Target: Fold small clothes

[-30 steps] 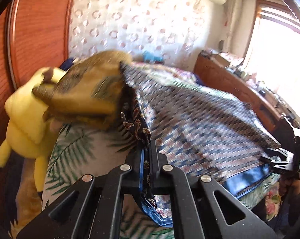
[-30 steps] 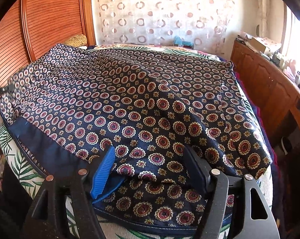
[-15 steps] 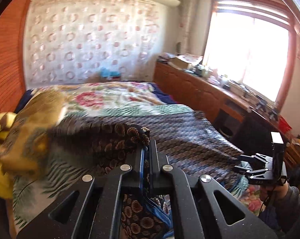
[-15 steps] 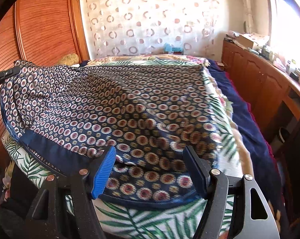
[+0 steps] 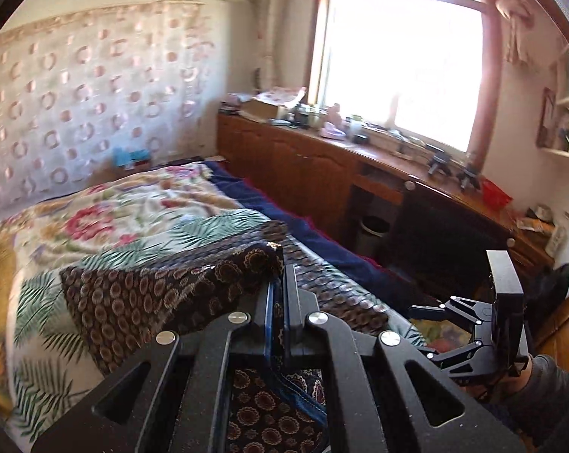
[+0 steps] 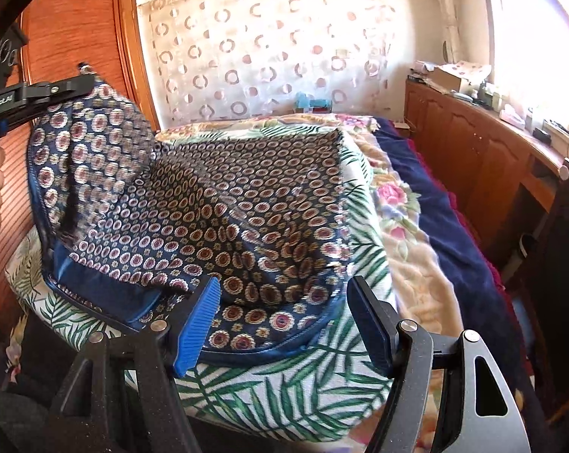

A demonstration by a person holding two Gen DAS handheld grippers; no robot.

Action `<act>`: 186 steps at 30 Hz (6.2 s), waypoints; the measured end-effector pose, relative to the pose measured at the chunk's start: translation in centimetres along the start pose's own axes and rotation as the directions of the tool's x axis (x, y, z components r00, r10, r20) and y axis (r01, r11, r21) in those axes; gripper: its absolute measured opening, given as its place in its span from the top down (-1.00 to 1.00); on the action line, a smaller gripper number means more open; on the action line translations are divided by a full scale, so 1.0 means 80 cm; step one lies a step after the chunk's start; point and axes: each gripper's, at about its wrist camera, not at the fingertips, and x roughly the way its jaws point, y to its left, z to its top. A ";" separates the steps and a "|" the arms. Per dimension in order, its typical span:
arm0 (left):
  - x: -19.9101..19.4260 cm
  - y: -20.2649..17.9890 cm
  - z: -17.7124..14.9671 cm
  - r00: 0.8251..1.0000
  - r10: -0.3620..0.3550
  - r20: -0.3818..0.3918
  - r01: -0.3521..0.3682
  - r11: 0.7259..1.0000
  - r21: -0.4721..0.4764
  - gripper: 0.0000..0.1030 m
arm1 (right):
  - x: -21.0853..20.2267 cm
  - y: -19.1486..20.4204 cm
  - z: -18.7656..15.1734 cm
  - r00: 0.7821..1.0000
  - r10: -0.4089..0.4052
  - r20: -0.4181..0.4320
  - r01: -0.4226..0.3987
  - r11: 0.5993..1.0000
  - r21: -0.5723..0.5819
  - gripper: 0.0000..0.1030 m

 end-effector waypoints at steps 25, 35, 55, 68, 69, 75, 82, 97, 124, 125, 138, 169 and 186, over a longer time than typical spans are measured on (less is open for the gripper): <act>0.015 -0.034 -0.006 0.996 -0.051 -0.071 0.053 0.998 0.016 -0.47 | -0.026 -0.032 0.000 0.999 -0.033 0.024 0.032 0.998 0.048 -0.41; -0.009 0.038 -0.058 0.994 0.061 -0.092 -0.066 0.996 -0.057 -0.50 | 0.000 -0.006 0.024 1.000 0.001 0.023 -0.001 1.000 -0.021 -0.41; -0.007 0.138 -0.115 0.964 0.240 -0.114 -0.252 0.962 -0.104 -0.50 | 0.147 0.098 0.128 0.991 0.123 -0.059 -0.133 0.966 -0.220 -0.40; 0.009 0.187 -0.120 0.959 0.243 -0.147 -0.263 0.955 -0.135 -0.50 | 0.266 0.150 0.189 0.953 0.186 -0.238 -0.262 0.902 -0.342 -0.40; 0.009 0.190 -0.120 0.959 0.242 -0.149 -0.263 0.955 -0.138 -0.50 | 0.276 0.154 0.191 0.948 0.188 -0.255 -0.273 0.894 -0.355 -0.40; 0.018 0.200 -0.117 0.959 0.227 -0.168 -0.251 0.958 -0.141 -0.50 | 0.323 0.164 0.195 0.935 0.151 -0.321 -0.281 0.866 -0.413 -0.40; 0.030 0.203 -0.108 0.962 0.213 -0.172 -0.236 0.963 -0.129 -0.50 | 0.338 0.163 0.191 0.928 0.142 -0.344 -0.291 0.855 -0.430 0.25; 0.083 0.177 -0.099 0.963 0.160 -0.218 -0.181 0.980 -0.079 -0.50 | 0.279 0.022 0.263 0.982 0.170 -0.078 -0.183 0.959 -0.217 0.86; 0.128 0.157 -0.117 0.914 0.182 -0.362 -0.196 0.981 -0.003 -0.77 | 0.418 -0.020 0.285 0.945 0.076 -0.317 -0.110 0.990 -0.091 0.23; 0.128 0.157 -0.116 0.914 0.179 -0.363 -0.194 0.981 -0.003 -0.78 | 0.418 -0.019 0.285 0.946 0.072 -0.315 -0.109 0.989 -0.101 0.23; 0.084 0.159 -0.096 0.945 0.179 -0.273 -0.196 0.980 -0.034 -0.78 | 0.326 -0.017 0.297 0.993 0.030 -0.112 -0.053 0.977 -0.206 0.88; 0.045 0.098 -0.123 0.947 0.198 -0.254 -0.209 0.978 -0.017 -0.78 | 0.110 -0.041 0.105 0.973 0.018 -0.229 -0.028 0.999 -0.041 0.40; -0.003 0.061 -0.156 0.949 0.201 -0.241 -0.224 0.972 -0.070 -0.78 | 0.087 -0.058 0.099 0.991 -0.059 -0.116 0.056 0.998 -0.030 0.93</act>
